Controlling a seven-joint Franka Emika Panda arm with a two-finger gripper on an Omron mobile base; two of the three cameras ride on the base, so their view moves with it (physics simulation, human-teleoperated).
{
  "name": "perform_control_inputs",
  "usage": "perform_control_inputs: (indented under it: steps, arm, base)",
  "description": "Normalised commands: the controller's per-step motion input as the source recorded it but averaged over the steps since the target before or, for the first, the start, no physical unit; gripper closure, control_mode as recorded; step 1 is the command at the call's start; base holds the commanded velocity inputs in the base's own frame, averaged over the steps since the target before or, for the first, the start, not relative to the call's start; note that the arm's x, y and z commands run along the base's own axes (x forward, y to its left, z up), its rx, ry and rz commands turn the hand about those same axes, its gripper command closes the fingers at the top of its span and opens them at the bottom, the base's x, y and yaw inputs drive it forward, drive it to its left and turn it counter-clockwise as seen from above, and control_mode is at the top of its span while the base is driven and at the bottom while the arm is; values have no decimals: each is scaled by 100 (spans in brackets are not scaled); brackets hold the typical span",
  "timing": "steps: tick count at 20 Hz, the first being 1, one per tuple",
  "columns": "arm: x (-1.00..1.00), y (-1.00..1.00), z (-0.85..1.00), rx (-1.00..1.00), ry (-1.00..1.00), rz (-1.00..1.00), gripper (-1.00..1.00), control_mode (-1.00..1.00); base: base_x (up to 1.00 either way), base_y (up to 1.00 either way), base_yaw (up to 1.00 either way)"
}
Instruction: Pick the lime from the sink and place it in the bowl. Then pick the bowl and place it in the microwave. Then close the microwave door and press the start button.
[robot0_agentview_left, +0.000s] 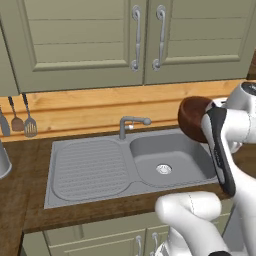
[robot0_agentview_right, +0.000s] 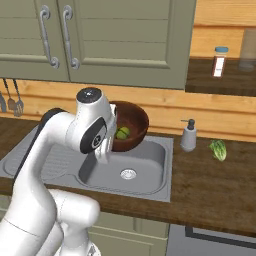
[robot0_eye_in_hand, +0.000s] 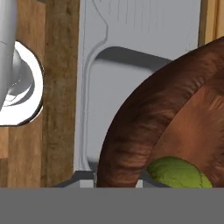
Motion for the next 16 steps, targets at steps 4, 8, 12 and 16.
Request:
perform_control_inputs:
  steps: [4, 8, 12, 16]
  arm:
    - [-34, 53, 30, -8, 0, 6, 100, -100]
    - [-25, 34, 22, -7, 0, 5, 100, -100]
    - [-31, 8, 15, -5, 0, 1, 100, -100]
    - [-14, 0, 4, -1, 0, 0, 100, 100]
  base:
    - [0, 0, 0]
    - [0, 0, 0]
    - [0, 0, 0]
    - [-57, -21, 0]
